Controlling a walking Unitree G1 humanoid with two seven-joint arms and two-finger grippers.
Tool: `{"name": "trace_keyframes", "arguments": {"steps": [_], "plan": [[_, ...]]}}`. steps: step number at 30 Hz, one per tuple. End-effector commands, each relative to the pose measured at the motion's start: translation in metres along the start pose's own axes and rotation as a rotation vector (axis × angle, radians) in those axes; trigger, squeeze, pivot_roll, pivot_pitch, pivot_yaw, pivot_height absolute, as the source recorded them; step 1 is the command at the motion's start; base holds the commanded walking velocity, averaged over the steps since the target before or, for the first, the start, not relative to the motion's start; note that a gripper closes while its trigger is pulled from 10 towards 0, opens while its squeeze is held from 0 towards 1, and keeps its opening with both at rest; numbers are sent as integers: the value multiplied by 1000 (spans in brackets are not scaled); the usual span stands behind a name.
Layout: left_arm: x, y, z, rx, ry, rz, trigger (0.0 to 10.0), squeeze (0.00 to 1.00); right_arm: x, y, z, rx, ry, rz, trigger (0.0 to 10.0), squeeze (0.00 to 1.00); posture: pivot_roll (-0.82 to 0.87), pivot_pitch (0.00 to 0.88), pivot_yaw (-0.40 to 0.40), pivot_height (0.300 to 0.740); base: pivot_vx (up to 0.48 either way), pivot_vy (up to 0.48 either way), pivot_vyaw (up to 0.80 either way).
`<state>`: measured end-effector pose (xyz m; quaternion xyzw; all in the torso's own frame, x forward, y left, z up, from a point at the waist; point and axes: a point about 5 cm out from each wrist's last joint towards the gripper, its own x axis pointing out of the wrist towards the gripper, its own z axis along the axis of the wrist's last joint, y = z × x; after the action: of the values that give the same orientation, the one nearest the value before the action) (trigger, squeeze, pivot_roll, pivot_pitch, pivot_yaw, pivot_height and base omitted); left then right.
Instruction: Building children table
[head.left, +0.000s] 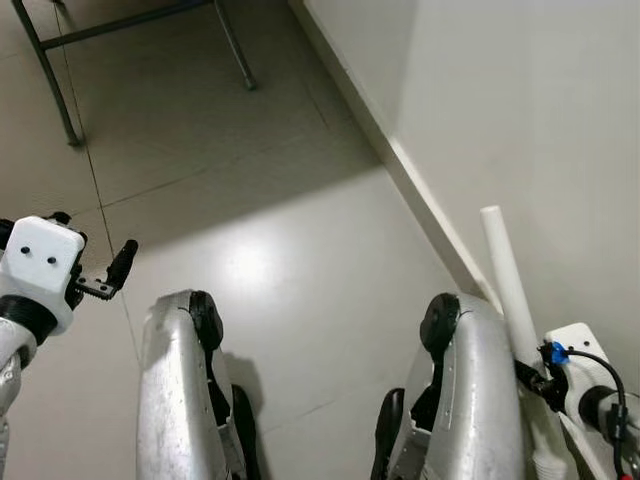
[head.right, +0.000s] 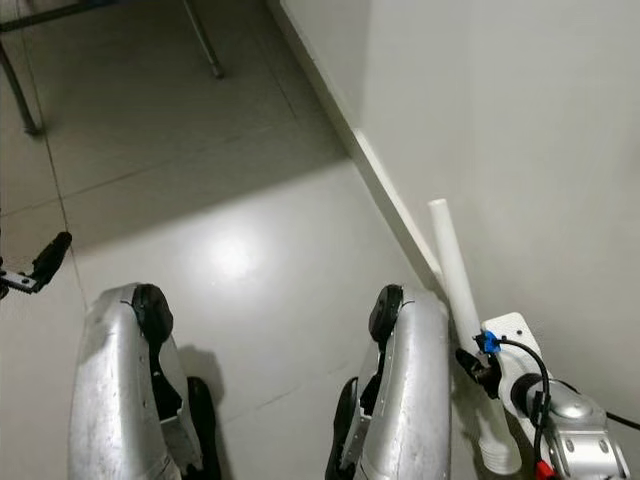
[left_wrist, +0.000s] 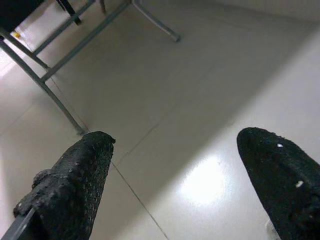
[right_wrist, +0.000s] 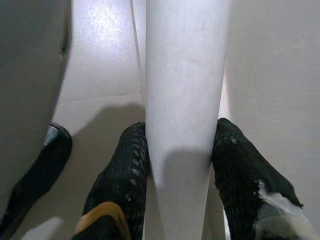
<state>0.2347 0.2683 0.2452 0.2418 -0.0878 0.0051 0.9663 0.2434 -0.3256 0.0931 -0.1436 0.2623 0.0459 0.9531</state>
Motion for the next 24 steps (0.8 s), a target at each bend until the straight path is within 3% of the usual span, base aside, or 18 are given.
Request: {"name": "trace_keyframes", "arguments": {"steps": [1,3,4,8,17,21,24], "plan": [[-1,-5,-9,-11,25,2,10000,0,-3,-1,-7,17,19,-2,0,0,31,357,-50,420,0,0,0],[-1,-5,-9,-11,25,2,10000,0,-3,-1,-7,17,19,-2,0,0,31,357,-50,420,0,0,0],[1,-8,-10,-21,16,12,10000,0,-2,-5,8,16,-42,-3,0,0,21,336,-55,430,0,0,0],[5,-11,-11,-37,-1,27,10000,0,-1,-5,28,16,-124,-1,0,0,14,319,-61,445,0,0,0],[14,-22,-15,-77,-28,56,10000,0,7,-1,63,-39,-235,-10,0,0,-8,220,-90,480,0,0,0],[15,-23,-15,-87,-36,62,10000,0,7,1,71,-37,-265,-7,0,0,-8,220,-90,485,0,0,0],[22,-44,-18,-165,-51,-19,10000,0,6,15,109,-23,-398,18,0,0,-26,142,-96,500,0,0,0]]}}
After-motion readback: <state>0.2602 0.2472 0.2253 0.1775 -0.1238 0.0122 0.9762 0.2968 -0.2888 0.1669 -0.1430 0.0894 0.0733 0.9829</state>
